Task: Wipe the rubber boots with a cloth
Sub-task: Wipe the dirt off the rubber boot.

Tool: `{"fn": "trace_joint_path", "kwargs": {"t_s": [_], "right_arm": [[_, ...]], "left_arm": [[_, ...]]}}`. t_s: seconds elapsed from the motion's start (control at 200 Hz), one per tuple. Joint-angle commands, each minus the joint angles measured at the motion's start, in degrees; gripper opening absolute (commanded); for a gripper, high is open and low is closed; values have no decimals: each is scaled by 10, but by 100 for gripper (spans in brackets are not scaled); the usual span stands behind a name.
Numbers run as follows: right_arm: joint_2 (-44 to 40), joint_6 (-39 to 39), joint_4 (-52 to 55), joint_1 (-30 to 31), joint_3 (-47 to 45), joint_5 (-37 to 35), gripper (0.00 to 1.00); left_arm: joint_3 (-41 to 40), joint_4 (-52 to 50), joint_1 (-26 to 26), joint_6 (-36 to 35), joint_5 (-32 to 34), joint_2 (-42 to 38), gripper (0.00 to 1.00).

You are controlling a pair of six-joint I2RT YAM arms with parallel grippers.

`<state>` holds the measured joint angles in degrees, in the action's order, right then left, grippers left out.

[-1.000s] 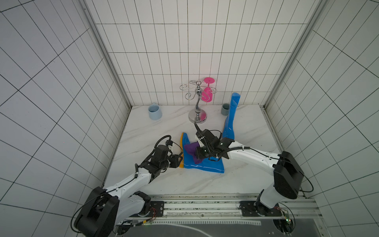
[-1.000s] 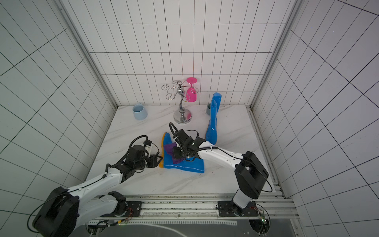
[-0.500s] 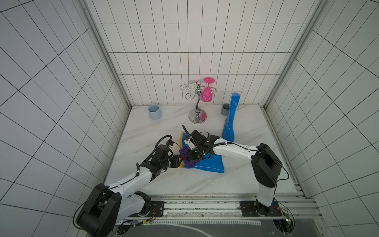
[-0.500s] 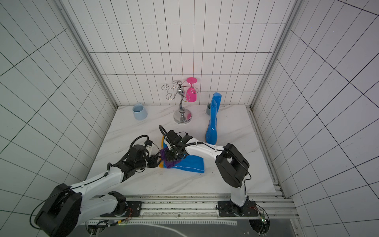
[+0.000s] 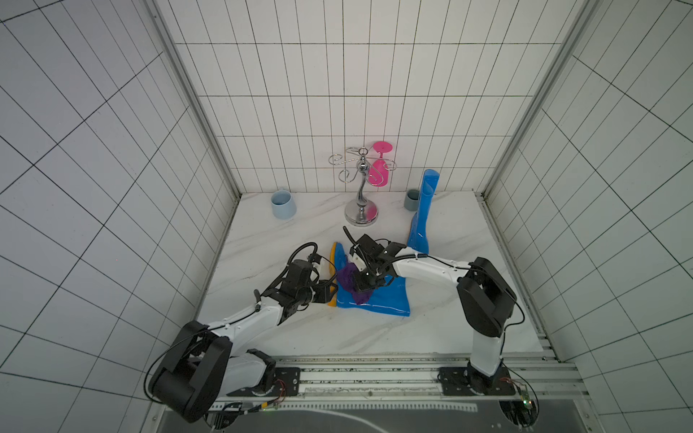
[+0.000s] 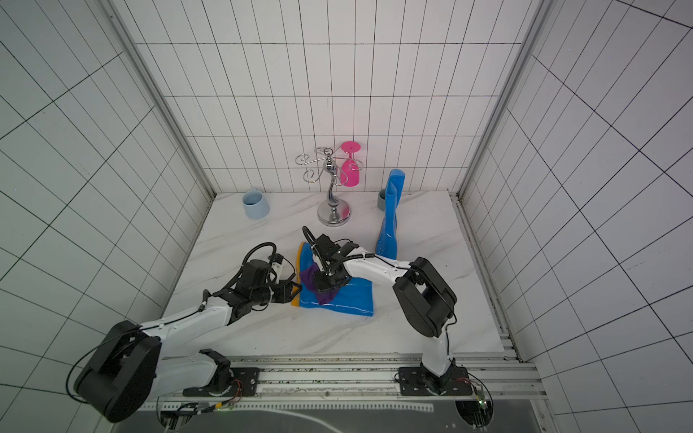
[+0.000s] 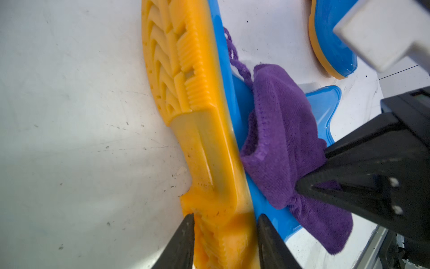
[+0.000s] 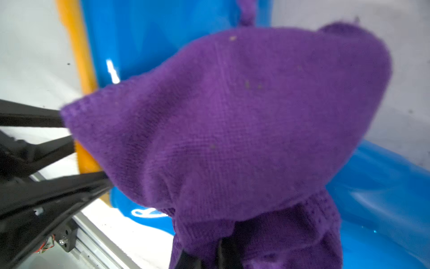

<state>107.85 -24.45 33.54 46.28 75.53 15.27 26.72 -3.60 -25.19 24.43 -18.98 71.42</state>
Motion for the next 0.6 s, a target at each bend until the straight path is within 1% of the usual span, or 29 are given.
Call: {"fn": "trace_joint_path", "kwargs": {"t_s": [0.0, 0.19, 0.455, 0.52, 0.595], "right_arm": [[-23, 11, 10, -26, -65, -22, 0], [-69, 18, -7, -93, -146, -35, 0], [-138, 16, -11, -191, -244, -72, 0], [-151, 15, -18, -207, -261, -70, 0], [-153, 16, -21, -210, -263, -67, 0]], "left_arm": [[9, -2, 5, -7, 10, 14, 43], [7, -2, 6, -6, 9, 13, 43], [8, -1, 10, -5, 5, 16, 43], [8, -1, 11, -6, 4, 15, 43], [8, 1, 11, -6, 1, 17, 43]]}}
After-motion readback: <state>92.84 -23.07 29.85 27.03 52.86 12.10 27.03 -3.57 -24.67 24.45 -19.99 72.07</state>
